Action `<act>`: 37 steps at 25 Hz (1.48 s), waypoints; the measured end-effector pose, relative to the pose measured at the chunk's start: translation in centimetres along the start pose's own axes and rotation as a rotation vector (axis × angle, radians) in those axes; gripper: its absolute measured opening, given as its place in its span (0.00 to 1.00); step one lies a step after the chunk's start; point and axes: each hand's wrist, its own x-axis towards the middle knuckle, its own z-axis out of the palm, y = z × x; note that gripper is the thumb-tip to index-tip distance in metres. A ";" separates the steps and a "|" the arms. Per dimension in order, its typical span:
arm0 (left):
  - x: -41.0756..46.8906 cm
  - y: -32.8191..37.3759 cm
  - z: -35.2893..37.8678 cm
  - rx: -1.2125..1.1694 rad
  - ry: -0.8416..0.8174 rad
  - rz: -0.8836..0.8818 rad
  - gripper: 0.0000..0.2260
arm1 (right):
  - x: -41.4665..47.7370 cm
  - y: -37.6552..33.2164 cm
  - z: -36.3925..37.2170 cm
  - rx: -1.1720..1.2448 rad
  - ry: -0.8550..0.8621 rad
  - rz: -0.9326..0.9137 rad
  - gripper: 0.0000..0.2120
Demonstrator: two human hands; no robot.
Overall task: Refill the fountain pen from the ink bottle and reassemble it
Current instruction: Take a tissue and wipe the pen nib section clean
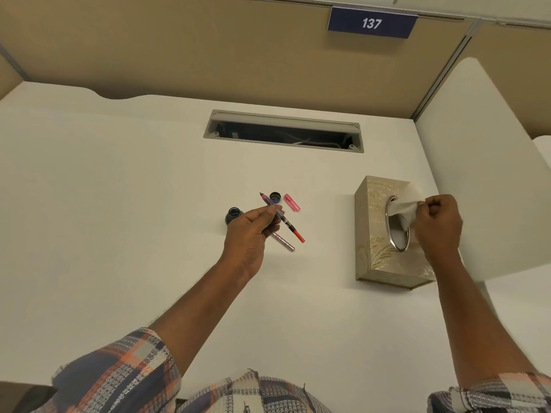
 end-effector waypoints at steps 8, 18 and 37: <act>-0.4 0.4 -0.1 -0.042 -0.014 -0.011 0.06 | 0.1 -4.1 -2.1 0.211 0.288 -0.123 0.03; -1.7 1.4 -0.6 -0.027 -0.035 0.038 0.06 | -1.3 -6.4 -3.8 0.125 0.235 -0.161 0.11; -3.0 2.3 -2.7 -0.007 -0.085 0.001 0.06 | -10.6 -9.8 5.2 0.115 -0.065 -0.310 0.09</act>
